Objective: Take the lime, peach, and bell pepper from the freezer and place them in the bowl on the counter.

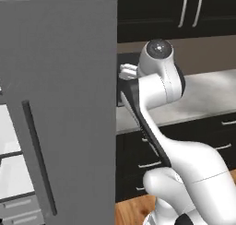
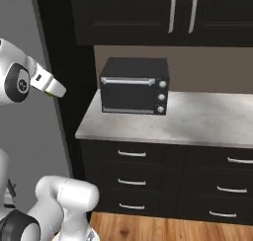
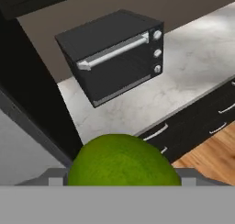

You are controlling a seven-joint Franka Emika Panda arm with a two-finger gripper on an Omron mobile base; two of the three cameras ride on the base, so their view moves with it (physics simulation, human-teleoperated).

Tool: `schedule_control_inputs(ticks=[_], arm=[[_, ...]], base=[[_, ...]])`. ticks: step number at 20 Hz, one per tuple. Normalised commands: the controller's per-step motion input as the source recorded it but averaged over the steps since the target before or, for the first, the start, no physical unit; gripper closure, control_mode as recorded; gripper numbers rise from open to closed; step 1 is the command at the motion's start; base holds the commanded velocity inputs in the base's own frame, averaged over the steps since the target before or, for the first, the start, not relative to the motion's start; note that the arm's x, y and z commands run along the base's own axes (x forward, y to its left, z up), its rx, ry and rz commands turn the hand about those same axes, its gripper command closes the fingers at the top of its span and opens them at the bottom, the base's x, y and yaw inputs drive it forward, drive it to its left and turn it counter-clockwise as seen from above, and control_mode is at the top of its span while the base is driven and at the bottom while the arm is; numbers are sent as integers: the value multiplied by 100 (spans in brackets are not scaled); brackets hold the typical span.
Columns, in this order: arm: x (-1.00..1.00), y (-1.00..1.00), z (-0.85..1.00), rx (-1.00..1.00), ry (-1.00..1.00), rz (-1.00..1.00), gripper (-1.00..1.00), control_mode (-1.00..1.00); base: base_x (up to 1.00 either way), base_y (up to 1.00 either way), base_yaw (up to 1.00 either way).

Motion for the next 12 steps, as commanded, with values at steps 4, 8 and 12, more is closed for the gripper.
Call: schedule_control_inputs(ticks=[4, 8, 12], arm=[[0, 0, 0, 0, 0, 0, 100, 100], [0, 0, 0, 0, 0, 0, 100, 100], [0, 0, 0, 0, 0, 0, 100, 100]], base=[[-1, -100, -16], [13, -100, -18], [49, -100, -5]])
